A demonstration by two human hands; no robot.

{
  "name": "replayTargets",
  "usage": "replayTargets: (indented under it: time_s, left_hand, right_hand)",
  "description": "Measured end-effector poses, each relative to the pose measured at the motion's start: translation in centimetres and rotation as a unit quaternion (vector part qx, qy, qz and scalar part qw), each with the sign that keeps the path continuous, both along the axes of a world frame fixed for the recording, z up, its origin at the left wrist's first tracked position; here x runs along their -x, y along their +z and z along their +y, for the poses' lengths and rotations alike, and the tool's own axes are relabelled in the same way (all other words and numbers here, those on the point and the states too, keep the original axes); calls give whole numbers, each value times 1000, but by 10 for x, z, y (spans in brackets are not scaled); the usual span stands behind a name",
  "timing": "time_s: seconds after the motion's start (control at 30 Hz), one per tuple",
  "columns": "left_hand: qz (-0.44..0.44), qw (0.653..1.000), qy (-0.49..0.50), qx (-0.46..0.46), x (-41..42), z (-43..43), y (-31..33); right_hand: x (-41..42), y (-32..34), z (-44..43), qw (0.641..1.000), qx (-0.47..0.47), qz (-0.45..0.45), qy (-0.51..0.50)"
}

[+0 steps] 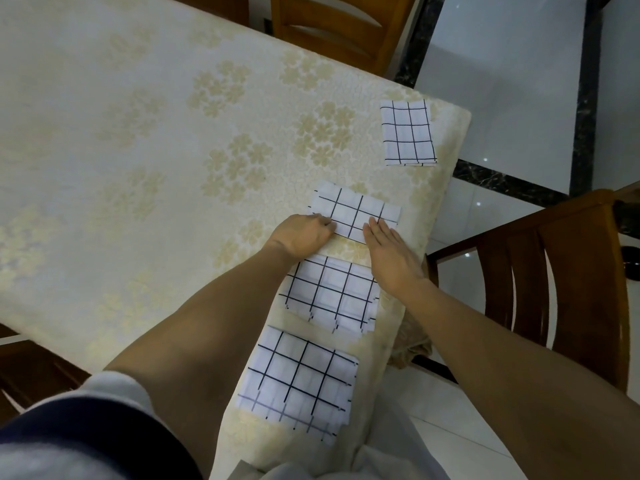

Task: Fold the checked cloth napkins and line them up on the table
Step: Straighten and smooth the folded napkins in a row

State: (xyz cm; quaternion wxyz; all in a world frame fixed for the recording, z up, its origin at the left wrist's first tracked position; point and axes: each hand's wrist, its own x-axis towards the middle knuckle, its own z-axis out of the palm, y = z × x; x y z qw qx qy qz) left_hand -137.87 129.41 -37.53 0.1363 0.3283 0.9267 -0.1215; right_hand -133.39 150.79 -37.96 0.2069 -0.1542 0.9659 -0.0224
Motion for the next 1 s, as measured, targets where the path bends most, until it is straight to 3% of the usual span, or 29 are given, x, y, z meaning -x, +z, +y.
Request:
replayTargets:
  time_s: [0.27,0.47,0.53,0.7,1.0]
  left_hand:
    - [-34,998,25,-39,-8,3,-1]
    - [31,953,99,-284,-6,11,-11]
    - [-1,950,128,-285,4,26,-10]
    - [-69,963,161,-207,17,43,-36]
    - [-61,966,175,-181,21,16,-41]
  right_hand:
    - [-4,1,3,1000,0,-19,-9]
    - [3,-1,-8,985,107,112,-73]
    - [17,-1,-16,984,112,115,-81]
    - [39,-16,-20,996,43,22,-75]
    - [32,-27,26,996,-5,29,-81]
